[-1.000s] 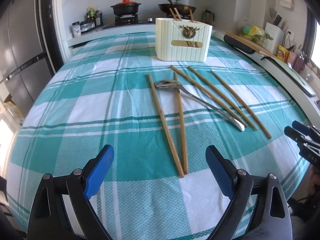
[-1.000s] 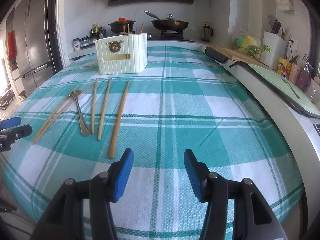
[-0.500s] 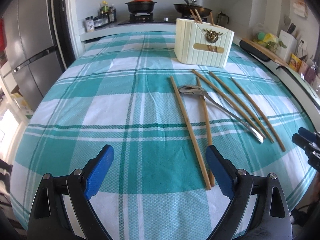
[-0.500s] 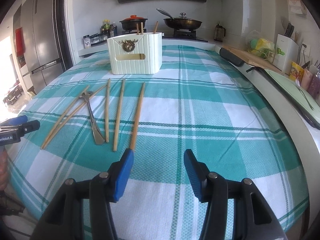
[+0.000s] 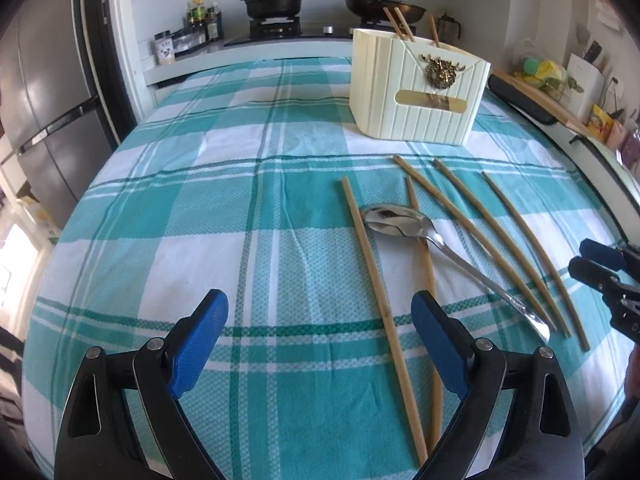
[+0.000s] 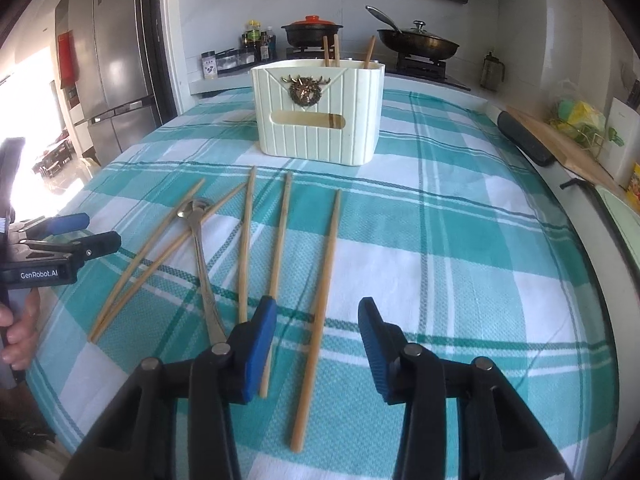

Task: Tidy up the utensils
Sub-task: 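Lower both open tools toward the loose bamboo chopsticks on the cloth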

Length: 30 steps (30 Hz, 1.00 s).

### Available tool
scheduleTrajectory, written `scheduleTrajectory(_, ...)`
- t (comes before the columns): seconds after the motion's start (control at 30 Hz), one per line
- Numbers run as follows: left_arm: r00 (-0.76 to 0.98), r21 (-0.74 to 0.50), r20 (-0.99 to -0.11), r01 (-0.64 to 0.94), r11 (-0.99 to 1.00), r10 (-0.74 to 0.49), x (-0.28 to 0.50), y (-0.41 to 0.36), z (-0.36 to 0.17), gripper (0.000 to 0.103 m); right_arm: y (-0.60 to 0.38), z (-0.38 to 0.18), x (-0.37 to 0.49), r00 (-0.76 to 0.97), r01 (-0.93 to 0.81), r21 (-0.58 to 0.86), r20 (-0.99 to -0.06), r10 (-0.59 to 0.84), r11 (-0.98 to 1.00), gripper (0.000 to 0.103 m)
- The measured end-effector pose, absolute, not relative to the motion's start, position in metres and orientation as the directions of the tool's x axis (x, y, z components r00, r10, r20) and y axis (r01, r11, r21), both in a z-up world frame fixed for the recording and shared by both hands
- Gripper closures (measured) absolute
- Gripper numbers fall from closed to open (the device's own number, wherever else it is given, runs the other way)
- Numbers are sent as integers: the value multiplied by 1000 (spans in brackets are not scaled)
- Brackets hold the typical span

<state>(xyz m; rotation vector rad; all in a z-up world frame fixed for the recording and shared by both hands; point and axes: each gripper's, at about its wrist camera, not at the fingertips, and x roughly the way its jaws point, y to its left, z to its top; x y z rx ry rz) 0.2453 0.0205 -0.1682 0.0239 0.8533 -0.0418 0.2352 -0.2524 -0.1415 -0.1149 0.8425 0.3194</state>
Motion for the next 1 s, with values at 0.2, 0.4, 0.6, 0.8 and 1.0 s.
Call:
scheduleTrajectory(0.2, 622, 93, -782, 38, 995, 50, 260, 14, -184, 9, -239, -171, 273, 512, -349, 38, -829, 225, 936, 79)
scheduleTrajectory(0.4, 594, 113, -801, 27, 993, 76, 257, 27, -192, 9, -256, -169, 262, 511, -277, 7, -845, 154, 961, 92)
scheduleTrajectory(0.6, 547, 29, -837, 92, 995, -26, 273, 29, -192, 10, -268, -167, 261, 482, -269, 43, -859, 174, 962, 88)
scheduleTrajectory(0.8, 521, -5, -851, 117, 993, -65, 293, 25, -194, 12, -255, -167, 271, 451, -351, 1, -876, 170, 936, 86)
scheduleTrajectory(1.0, 547, 12, -836, 70, 997, -28, 297, 25, -199, 3, -260, -170, 282, 483, -355, 19, -852, 200, 935, 79)
